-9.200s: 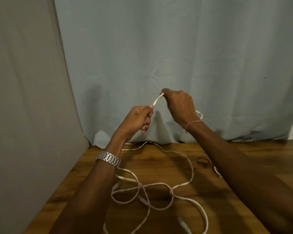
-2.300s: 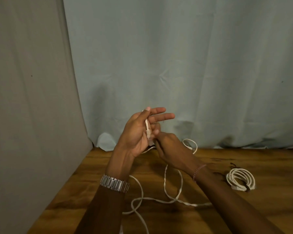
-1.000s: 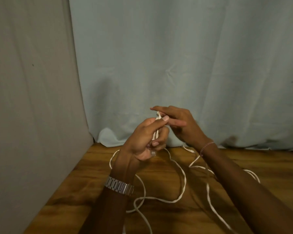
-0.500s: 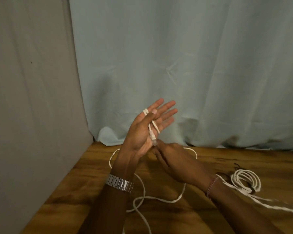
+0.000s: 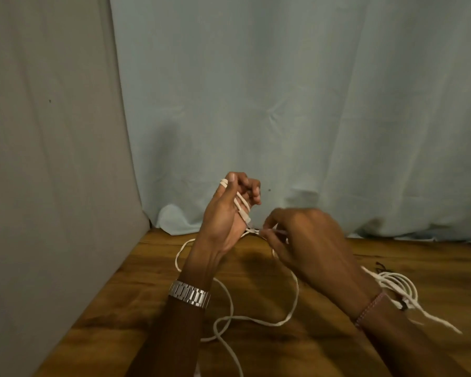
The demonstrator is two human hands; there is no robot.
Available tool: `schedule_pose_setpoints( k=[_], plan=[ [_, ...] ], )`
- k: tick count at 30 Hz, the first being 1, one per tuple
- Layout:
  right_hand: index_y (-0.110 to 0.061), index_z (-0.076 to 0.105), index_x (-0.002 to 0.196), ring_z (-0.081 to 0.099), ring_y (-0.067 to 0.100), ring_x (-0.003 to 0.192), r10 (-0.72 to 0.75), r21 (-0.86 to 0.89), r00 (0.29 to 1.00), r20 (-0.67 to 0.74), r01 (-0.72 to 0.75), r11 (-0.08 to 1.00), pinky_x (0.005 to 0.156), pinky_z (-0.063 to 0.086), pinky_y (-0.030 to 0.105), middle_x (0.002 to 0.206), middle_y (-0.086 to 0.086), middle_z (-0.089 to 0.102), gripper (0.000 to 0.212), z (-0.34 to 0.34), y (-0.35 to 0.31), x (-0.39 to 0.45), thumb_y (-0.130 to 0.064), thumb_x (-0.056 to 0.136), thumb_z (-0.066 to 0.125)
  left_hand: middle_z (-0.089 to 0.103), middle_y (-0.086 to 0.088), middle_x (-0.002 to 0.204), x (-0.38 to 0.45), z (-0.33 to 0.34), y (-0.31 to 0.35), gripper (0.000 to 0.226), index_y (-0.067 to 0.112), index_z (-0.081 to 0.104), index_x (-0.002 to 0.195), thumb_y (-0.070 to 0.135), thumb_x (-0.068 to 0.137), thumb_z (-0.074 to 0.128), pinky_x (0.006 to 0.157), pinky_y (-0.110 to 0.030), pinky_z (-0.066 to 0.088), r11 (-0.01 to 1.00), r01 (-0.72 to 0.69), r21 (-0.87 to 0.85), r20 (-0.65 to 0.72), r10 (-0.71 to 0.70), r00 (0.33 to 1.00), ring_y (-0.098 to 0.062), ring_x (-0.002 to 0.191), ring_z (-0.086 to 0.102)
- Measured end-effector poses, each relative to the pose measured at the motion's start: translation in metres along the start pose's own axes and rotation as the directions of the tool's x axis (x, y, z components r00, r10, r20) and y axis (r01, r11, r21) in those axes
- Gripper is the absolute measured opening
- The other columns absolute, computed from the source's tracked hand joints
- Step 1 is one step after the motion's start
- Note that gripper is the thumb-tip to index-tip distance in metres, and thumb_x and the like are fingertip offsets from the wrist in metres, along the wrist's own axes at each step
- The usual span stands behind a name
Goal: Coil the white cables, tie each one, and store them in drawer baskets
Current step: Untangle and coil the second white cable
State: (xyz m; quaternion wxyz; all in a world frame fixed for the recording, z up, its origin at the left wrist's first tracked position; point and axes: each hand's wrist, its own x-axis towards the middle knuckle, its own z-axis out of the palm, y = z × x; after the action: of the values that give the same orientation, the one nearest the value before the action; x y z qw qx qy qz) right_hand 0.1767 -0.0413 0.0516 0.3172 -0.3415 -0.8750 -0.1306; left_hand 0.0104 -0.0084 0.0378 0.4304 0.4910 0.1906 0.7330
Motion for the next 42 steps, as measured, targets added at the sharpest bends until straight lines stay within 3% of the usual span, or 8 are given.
schedule_pose_setpoints(
  k=[4, 9, 15, 21, 28, 32, 36, 42],
  plan=[
    [-0.023, 0.066, 0.112, 0.068, 0.017, 0.084, -0.164, 0.031, 0.986, 0.0, 0.164, 0.986, 0.07, 0.059, 0.036, 0.097, -0.002, 0.073, 0.026, -0.029, 0.013, 0.019, -0.037, 0.091, 0.072, 0.06, -0.011, 0.086, -0.004, -0.002, 0.002, 0.036, 0.005, 0.055, 0.094, 0.029, 0.109, 0.033, 0.081, -0.034, 0.051, 0.99, 0.127, 0.053, 0.067, -0.131, 0.989, -0.021, 0.083, 0.059],
    [-0.018, 0.071, 0.106, 0.068, 0.021, 0.08, -0.328, -0.067, 0.939, -0.105, 0.322, 0.944, 0.061, 0.058, 0.038, 0.095, 0.003, 0.071, 0.021, -0.048, 0.028, 0.047, -0.02, 0.087, 0.079, 0.056, -0.01, 0.07, -0.009, 0.002, 0.008, 0.04, 0.004, 0.056, 0.091, 0.032, 0.108, 0.032, 0.06, -0.028, 0.043, 0.96, 0.223, 0.172, 0.16, -0.251, 0.955, -0.018, 0.062, 0.05],
    [-0.022, 0.079, 0.103, 0.069, 0.019, 0.075, -0.406, -0.045, 0.887, -0.22, 0.407, 0.913, 0.059, 0.055, 0.034, 0.091, 0.002, 0.075, 0.022, -0.036, 0.054, 0.082, -0.039, 0.091, 0.071, 0.03, 0.002, 0.056, -0.011, 0.009, 0.014, 0.046, 0.016, 0.049, 0.073, 0.053, 0.098, 0.04, 0.051, -0.028, 0.018, 0.954, 0.276, 0.12, 0.254, -0.298, 0.92, -0.008, 0.046, 0.025],
    [-0.028, 0.076, 0.115, 0.066, 0.021, 0.071, -0.404, -0.084, 0.837, -0.37, 0.403, 0.912, 0.053, 0.05, 0.038, 0.091, 0.001, 0.073, 0.024, -0.002, 0.073, 0.095, -0.038, 0.1, 0.06, 0.028, 0.008, 0.048, -0.013, 0.015, 0.019, 0.04, 0.02, 0.042, 0.066, 0.034, 0.104, 0.039, 0.044, -0.026, 0.015, 0.946, 0.325, 0.017, 0.314, -0.313, 0.896, -0.008, 0.041, 0.018],
    [-0.025, 0.072, 0.115, 0.072, 0.018, 0.096, -0.12, 0.484, 0.988, -0.098, 0.153, 0.862, 0.083, 0.057, 0.045, 0.105, -0.004, 0.075, 0.027, 0.048, 0.05, 0.066, -0.024, 0.097, 0.052, 0.018, 0.007, 0.043, -0.015, 0.028, 0.022, 0.042, 0.023, 0.043, 0.062, 0.031, 0.103, 0.037, 0.039, -0.023, 0.013, 0.937, 0.34, -0.078, 0.314, -0.301, 0.901, -0.008, 0.036, 0.013],
    [-0.022, 0.067, 0.1, 0.068, 0.026, 0.083, -0.149, 0.413, 0.988, 0.045, 0.118, 0.903, 0.074, 0.056, 0.048, 0.091, 0.001, 0.071, 0.027, 0.084, 0.044, 0.038, -0.024, 0.091, 0.042, 0.029, 0.007, 0.043, -0.013, 0.024, 0.023, 0.043, 0.013, 0.056, 0.071, 0.021, 0.106, 0.031, 0.036, -0.017, 0.027, 0.962, 0.272, -0.039, 0.146, -0.264, 0.954, -0.006, 0.03, 0.03],
    [-0.009, 0.067, 0.115, 0.067, 0.027, 0.088, -0.216, 0.259, 0.974, 0.067, 0.192, 0.947, 0.075, 0.054, 0.039, 0.106, 0.013, 0.071, 0.042, 0.085, 0.042, 0.018, -0.032, 0.101, 0.034, 0.073, -0.017, 0.074, -0.013, 0.024, 0.025, 0.047, -0.009, 0.063, 0.099, 0.02, 0.107, 0.027, 0.058, -0.034, 0.062, 0.959, 0.283, 0.031, 0.108, -0.285, 0.953, -0.032, 0.064, 0.074],
    [-0.02, 0.065, 0.104, 0.062, 0.016, 0.078, -0.285, 0.232, 0.954, 0.094, 0.258, 0.938, 0.068, 0.048, 0.029, 0.097, 0.002, 0.071, 0.018, 0.048, 0.042, 0.006, -0.028, 0.102, 0.049, 0.067, -0.03, 0.12, -0.009, 0.022, 0.012, 0.047, -0.015, 0.052, 0.121, 0.022, 0.11, 0.024, 0.085, -0.049, 0.06, 0.956, 0.29, 0.036, 0.124, -0.292, 0.948, -0.043, 0.111, 0.067]
  ],
)
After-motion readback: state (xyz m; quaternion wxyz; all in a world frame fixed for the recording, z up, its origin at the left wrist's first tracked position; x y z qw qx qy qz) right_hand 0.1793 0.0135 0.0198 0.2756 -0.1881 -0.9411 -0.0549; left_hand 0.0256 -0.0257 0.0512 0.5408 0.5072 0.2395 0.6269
